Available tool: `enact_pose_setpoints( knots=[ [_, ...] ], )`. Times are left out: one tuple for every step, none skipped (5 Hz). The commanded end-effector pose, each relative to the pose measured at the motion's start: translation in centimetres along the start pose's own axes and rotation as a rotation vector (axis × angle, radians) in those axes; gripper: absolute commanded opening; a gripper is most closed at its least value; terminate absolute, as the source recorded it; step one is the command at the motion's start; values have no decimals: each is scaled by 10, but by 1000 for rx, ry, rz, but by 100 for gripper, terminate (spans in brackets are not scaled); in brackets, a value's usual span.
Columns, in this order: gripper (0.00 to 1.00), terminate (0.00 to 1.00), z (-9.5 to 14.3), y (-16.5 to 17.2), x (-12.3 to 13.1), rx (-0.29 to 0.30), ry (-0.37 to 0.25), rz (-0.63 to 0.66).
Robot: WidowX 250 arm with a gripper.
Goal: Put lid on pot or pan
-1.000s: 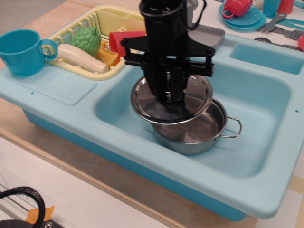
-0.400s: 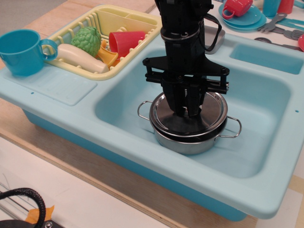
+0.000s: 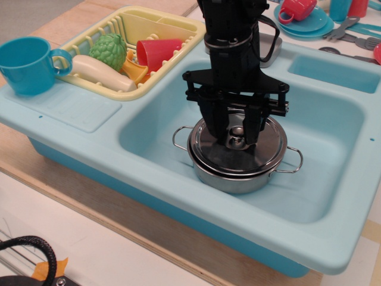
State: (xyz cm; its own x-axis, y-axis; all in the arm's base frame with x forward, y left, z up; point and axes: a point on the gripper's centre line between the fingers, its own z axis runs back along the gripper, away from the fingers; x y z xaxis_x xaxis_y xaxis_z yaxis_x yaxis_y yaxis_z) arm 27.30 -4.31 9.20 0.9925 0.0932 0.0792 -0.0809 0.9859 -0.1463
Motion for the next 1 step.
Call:
enact_pose_setpoints(
  knots=[
    [100,100,7,0,5,-6,-27,6]
  ],
)
